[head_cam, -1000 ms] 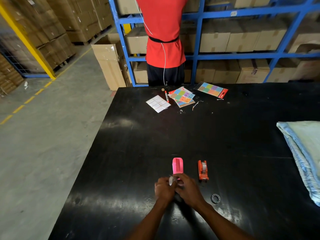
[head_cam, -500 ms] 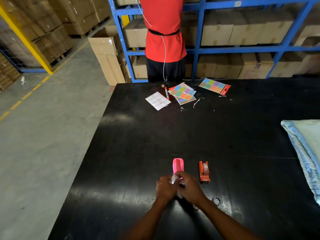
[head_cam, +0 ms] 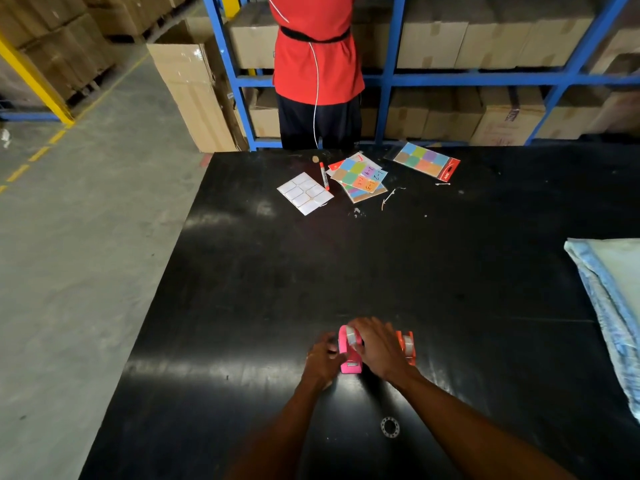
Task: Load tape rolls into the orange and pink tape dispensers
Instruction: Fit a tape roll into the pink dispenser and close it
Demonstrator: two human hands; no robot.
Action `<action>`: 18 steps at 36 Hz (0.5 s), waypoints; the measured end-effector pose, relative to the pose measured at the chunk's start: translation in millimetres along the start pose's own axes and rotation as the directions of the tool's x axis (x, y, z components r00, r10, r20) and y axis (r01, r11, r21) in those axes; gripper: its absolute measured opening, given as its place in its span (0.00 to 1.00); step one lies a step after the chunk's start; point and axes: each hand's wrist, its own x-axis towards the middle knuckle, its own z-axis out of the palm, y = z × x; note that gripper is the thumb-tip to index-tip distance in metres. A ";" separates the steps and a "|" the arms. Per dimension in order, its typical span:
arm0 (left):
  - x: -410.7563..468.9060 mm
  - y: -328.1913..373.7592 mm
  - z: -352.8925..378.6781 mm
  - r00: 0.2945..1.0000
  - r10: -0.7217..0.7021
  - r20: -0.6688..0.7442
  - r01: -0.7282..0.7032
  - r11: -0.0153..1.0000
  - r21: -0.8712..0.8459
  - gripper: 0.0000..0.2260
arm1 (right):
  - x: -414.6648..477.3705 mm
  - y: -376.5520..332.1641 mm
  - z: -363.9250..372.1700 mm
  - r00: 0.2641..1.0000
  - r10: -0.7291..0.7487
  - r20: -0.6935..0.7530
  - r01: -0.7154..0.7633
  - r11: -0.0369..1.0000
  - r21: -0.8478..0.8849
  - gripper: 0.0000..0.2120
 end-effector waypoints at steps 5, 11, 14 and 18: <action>14.8 -14.0 13.0 1.000 -0.006 -0.026 0.004 0.996 -0.092 0.22 | 6.6 2.8 4.8 0.999 -0.004 0.043 0.009 0.995 -0.096 0.18; 25.6 -23.8 12.9 1.000 0.003 -0.018 -0.005 0.992 -0.124 0.24 | 11.8 0.0 6.2 0.998 -0.007 0.056 0.014 0.993 -0.119 0.15; 33.5 -31.2 14.4 1.000 0.004 0.006 -0.003 0.987 -0.163 0.26 | 13.1 -0.5 4.4 0.996 -0.009 0.090 0.018 0.995 -0.099 0.13; 30.7 -29.7 12.8 0.999 0.041 0.007 -0.039 0.986 -0.159 0.25 | 12.5 2.2 3.6 0.992 0.003 0.124 0.003 0.999 -0.048 0.16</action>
